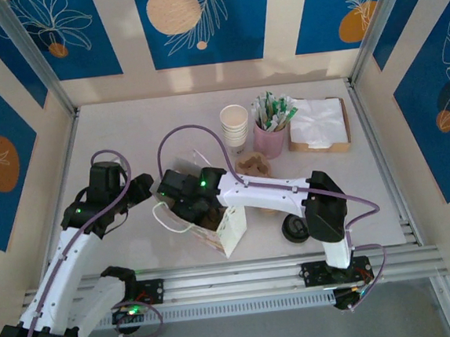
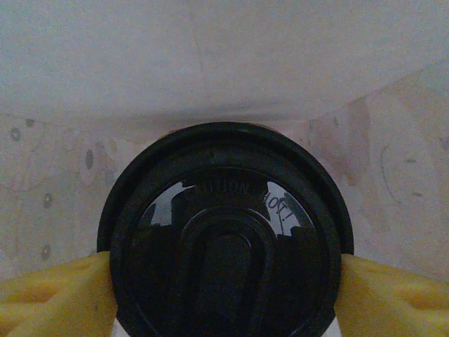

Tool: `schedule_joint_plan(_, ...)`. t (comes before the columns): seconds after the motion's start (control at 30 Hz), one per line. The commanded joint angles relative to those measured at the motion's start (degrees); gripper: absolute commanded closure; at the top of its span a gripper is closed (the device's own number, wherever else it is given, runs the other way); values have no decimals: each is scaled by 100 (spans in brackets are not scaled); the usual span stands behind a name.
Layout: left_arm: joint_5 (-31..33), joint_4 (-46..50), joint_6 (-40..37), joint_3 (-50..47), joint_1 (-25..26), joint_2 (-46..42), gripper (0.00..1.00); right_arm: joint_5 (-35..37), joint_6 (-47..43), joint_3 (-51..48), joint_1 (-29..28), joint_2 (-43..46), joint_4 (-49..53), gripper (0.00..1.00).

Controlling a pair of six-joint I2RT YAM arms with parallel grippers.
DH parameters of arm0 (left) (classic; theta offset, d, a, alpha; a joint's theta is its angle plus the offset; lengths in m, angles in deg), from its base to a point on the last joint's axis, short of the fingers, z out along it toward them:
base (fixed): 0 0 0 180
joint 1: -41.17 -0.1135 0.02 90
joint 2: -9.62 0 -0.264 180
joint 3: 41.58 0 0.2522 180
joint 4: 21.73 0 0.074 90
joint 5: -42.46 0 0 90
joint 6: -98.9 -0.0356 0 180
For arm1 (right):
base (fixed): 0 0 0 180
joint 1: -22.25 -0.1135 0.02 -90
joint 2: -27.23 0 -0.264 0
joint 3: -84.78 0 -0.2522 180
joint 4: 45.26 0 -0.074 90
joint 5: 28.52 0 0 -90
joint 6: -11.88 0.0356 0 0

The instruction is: Pack the takeout coffee

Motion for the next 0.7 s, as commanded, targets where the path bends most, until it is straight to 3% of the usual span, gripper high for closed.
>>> schedule_joint_plan(0.0,-98,4,79,40,25,-17,30,101,34,270,-34,223,130,21)
schedule_joint_plan(0.3,-124,-9,97,-8,24,-18,30,286,-29,539,-79,495,327,14)
schedule_joint_plan(0.43,-107,-11,94,-26,24,-43,30,330,15,656,-82,628,431,3)
schedule_joint_plan(0.67,-79,-18,89,-35,27,-43,30,365,47,1069,-146,1018,599,5)
